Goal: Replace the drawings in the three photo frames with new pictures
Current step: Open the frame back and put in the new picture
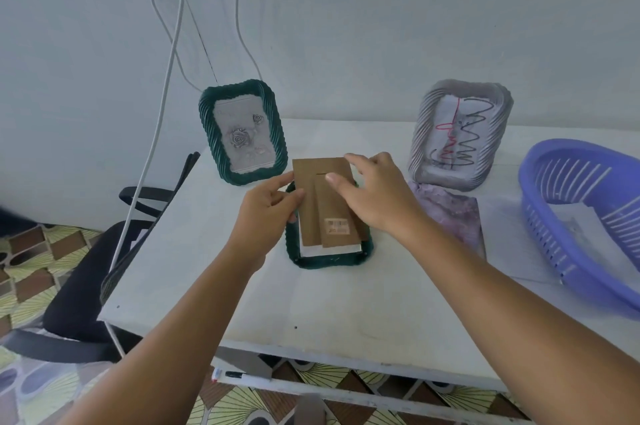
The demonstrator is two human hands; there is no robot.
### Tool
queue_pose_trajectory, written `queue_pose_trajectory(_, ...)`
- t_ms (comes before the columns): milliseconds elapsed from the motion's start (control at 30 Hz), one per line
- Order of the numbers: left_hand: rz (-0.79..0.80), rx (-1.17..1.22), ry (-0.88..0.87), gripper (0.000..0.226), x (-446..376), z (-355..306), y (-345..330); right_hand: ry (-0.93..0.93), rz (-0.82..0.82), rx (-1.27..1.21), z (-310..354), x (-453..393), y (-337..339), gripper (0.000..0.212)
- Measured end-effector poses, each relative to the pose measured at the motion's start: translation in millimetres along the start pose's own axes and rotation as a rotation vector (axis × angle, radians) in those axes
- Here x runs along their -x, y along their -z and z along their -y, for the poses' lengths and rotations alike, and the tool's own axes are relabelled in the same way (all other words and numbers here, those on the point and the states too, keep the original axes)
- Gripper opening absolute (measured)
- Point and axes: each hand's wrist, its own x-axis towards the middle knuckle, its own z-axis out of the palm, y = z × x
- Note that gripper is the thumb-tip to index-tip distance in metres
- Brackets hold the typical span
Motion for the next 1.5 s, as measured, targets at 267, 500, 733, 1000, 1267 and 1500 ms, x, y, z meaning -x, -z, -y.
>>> queue_pose_trajectory(267, -0.006, -0.153, 0.037, 0.039, -4, 13, 6, -0.021, 0.208, -0.267, -27, 0, -7, 0.062)
queue_pose_trajectory(500, -0.001, -0.361, 0.072, 0.048, -10, 16, 3, -0.024, 0.189, -0.193, -35, -1, -14, 0.065)
queue_pose_trajectory(733, 0.017, -0.437, 0.093, 0.052, -15, 16, 0, -0.012, 0.187, -0.112, -38, -2, -19, 0.066)
queue_pose_trajectory(1000, 0.019, -0.570, 0.050, 0.047, -16, 20, -1, 0.061, 0.176, 0.093, -30, 0, -21, 0.050)
queue_pose_trajectory(1267, 0.010, -0.562, 0.048, 0.047, -17, 29, -3, 0.063, 0.206, 0.205, -31, 6, -22, 0.033)
queue_pose_trajectory(1500, 0.001, -0.558, 0.052, 0.047, -19, 33, -3, 0.051, 0.202, 0.139, -35, 4, -21, 0.037)
